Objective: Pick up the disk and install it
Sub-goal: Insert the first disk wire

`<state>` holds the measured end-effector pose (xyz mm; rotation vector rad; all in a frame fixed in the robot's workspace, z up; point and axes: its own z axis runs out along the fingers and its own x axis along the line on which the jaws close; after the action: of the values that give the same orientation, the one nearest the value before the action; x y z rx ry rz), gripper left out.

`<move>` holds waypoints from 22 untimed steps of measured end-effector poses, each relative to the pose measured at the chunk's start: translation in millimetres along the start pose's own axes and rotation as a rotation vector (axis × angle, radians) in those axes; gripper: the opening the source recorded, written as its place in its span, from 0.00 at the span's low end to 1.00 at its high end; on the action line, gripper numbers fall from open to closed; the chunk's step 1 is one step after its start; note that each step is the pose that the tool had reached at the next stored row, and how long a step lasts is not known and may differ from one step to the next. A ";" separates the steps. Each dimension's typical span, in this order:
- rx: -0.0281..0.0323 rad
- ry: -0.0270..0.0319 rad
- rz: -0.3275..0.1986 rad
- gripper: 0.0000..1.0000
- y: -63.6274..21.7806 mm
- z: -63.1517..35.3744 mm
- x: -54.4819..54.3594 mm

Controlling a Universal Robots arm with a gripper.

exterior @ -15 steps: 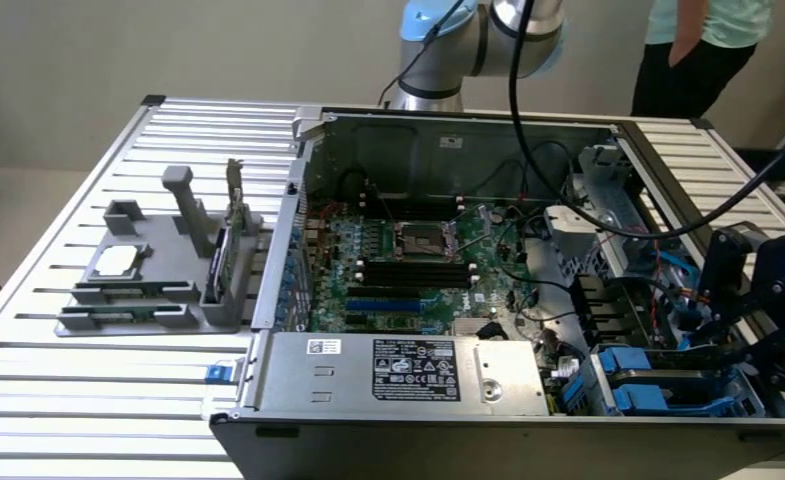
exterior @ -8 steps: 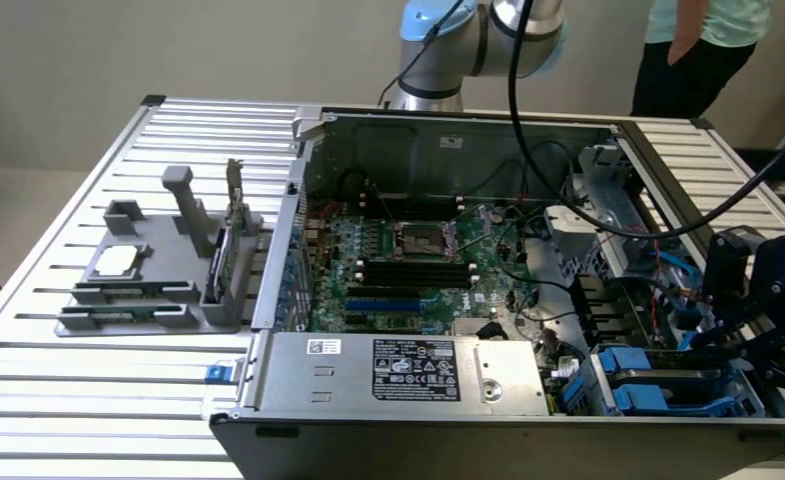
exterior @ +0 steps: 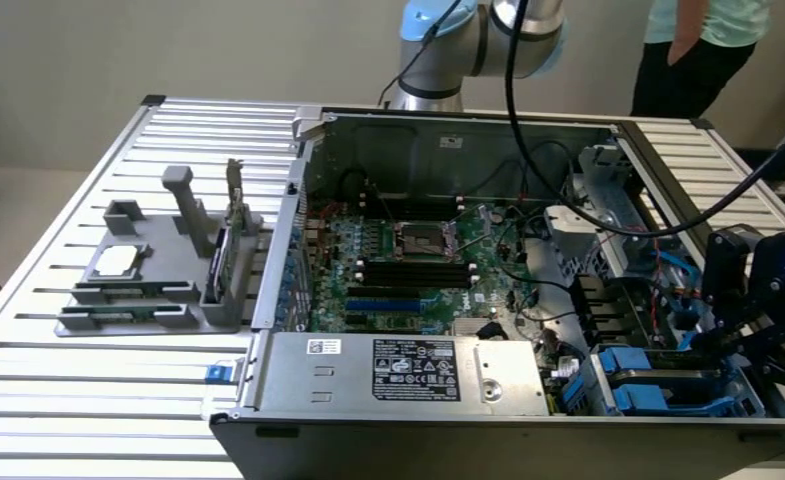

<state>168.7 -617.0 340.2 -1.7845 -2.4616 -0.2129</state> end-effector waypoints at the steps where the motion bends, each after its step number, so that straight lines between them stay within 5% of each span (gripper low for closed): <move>1: 0.0002 -0.0002 0.000 0.17 -0.9 -0.6 0.4; 17: 0.0023 -0.0012 0.016 0.17 -11.0 -1.5 4.0; 19: 0.0058 -0.0120 0.016 0.17 -11.1 -2.2 5.5; 22: 0.0180 -0.0436 0.016 0.17 -11.3 -1.8 8.6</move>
<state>155.3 -612.7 342.7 -1.8205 -2.4689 -0.1517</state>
